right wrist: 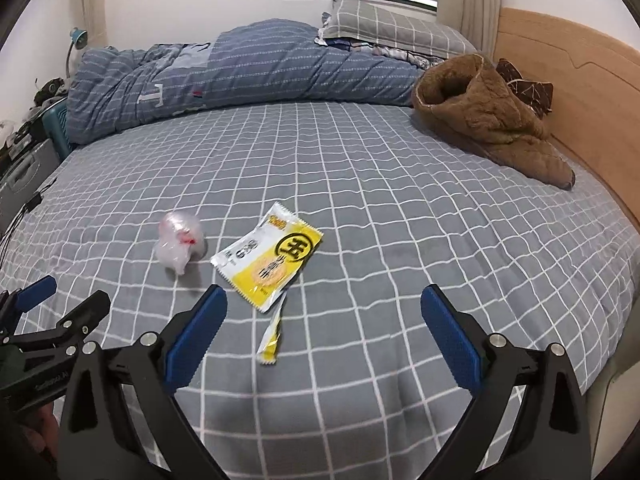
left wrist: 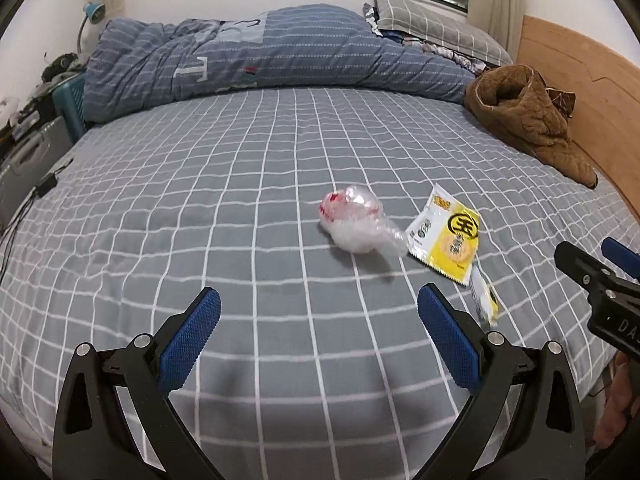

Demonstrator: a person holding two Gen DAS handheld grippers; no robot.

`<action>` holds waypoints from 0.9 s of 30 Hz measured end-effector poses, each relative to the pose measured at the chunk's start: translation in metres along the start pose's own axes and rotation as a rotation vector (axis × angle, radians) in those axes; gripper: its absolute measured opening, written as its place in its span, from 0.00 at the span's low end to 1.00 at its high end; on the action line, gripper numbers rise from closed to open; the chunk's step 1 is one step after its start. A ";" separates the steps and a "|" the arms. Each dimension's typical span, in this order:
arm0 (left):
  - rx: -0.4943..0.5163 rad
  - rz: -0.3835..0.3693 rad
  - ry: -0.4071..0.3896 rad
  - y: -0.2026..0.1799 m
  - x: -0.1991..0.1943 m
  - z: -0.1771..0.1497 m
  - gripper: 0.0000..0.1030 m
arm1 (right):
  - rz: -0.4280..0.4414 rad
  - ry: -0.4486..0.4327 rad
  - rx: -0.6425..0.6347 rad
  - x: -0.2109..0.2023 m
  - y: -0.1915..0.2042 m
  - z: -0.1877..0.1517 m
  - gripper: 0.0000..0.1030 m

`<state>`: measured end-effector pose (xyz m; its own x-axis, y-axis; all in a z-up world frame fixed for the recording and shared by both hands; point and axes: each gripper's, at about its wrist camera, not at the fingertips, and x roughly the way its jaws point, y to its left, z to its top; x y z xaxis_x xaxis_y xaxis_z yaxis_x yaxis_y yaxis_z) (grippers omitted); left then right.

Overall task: Collect trash
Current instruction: 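Move both open tools back toward the yellow wrapper and plastic bag, then grasp the yellow snack wrapper with the right tool while the left tool grasps the clear plastic bag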

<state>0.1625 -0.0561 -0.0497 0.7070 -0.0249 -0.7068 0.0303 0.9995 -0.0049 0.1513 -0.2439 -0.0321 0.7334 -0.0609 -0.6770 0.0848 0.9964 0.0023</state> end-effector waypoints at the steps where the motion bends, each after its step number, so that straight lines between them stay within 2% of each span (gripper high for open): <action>1: -0.003 -0.003 -0.001 0.000 0.006 0.003 0.94 | -0.002 0.002 0.001 0.005 -0.002 0.003 0.90; 8: -0.039 -0.013 0.020 -0.002 0.046 0.024 0.94 | -0.001 0.020 0.002 0.041 -0.003 0.020 0.90; 18: -0.001 -0.005 0.041 -0.025 0.109 0.045 0.92 | 0.012 0.083 0.010 0.094 -0.002 0.026 0.90; 21: 0.001 -0.009 0.048 -0.025 0.124 0.047 0.83 | 0.015 0.102 0.012 0.107 -0.003 0.029 0.90; 25: -0.003 -0.032 0.089 -0.025 0.143 0.045 0.61 | 0.018 0.115 0.027 0.116 -0.005 0.032 0.90; 27: -0.004 -0.046 0.084 -0.023 0.146 0.044 0.60 | 0.019 0.122 0.031 0.118 -0.004 0.033 0.90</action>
<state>0.2961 -0.0834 -0.1212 0.6433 -0.0694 -0.7625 0.0582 0.9974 -0.0418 0.2599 -0.2566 -0.0882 0.6476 -0.0327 -0.7613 0.0938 0.9949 0.0371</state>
